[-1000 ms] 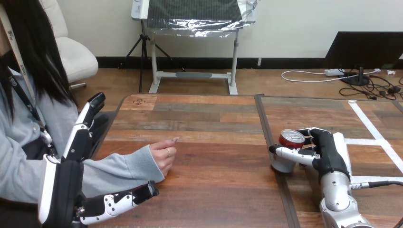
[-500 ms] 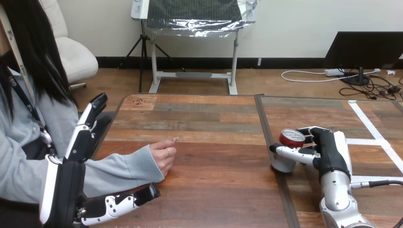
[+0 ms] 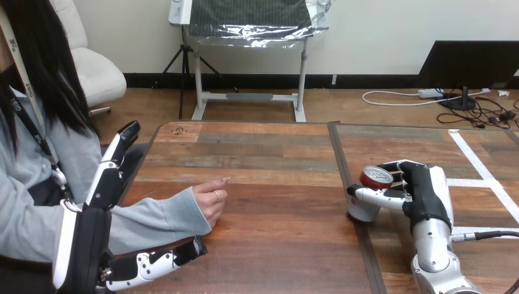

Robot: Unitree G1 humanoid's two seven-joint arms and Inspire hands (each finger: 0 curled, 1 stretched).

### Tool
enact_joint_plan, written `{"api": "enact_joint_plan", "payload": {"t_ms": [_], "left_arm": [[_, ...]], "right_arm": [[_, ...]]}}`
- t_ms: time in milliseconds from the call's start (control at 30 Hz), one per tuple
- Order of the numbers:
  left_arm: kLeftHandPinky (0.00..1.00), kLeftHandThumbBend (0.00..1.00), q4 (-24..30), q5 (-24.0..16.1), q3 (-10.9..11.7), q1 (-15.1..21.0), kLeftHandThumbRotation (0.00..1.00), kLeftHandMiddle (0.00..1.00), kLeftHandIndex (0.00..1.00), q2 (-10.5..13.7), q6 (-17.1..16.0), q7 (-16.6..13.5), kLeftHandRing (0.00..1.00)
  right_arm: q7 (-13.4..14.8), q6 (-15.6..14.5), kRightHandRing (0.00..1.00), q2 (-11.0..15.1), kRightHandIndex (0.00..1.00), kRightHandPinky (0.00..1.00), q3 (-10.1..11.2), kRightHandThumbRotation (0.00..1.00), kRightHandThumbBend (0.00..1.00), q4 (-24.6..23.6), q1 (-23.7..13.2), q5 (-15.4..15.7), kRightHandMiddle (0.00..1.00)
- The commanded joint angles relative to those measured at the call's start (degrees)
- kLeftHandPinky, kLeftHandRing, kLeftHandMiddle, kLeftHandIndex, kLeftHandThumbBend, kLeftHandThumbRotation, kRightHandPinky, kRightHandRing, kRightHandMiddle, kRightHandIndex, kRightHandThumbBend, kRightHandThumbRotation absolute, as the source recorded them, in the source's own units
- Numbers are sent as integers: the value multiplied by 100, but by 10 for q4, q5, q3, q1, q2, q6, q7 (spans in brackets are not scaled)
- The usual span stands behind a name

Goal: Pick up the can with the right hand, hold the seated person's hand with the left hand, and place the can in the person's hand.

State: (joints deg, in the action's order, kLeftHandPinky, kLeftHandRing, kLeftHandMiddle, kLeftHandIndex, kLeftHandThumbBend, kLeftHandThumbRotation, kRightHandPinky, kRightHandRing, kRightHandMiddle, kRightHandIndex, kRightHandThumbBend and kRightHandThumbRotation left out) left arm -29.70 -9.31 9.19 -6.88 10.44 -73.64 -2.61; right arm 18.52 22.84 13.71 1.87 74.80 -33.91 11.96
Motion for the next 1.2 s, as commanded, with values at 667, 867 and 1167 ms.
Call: {"api": "enact_joint_plan", "payload": {"t_ms": [667,867,1167], "left_arm": [[87,100,42,-130,41,24,44,93,92,0,80,-76,93],[87,100,60,-149,38,21,44,92,92,7,108,-93,93],[88,100,89,-155,31,15,44,92,91,15,147,-100,93]], "right_arm": [[26,59,47,12,54,42,-19,0,81,-43,-30,27,54],[34,71,48,14,54,43,-26,0,82,-44,-30,38,54],[35,78,47,14,54,42,-31,0,82,-46,-29,47,54]]}}
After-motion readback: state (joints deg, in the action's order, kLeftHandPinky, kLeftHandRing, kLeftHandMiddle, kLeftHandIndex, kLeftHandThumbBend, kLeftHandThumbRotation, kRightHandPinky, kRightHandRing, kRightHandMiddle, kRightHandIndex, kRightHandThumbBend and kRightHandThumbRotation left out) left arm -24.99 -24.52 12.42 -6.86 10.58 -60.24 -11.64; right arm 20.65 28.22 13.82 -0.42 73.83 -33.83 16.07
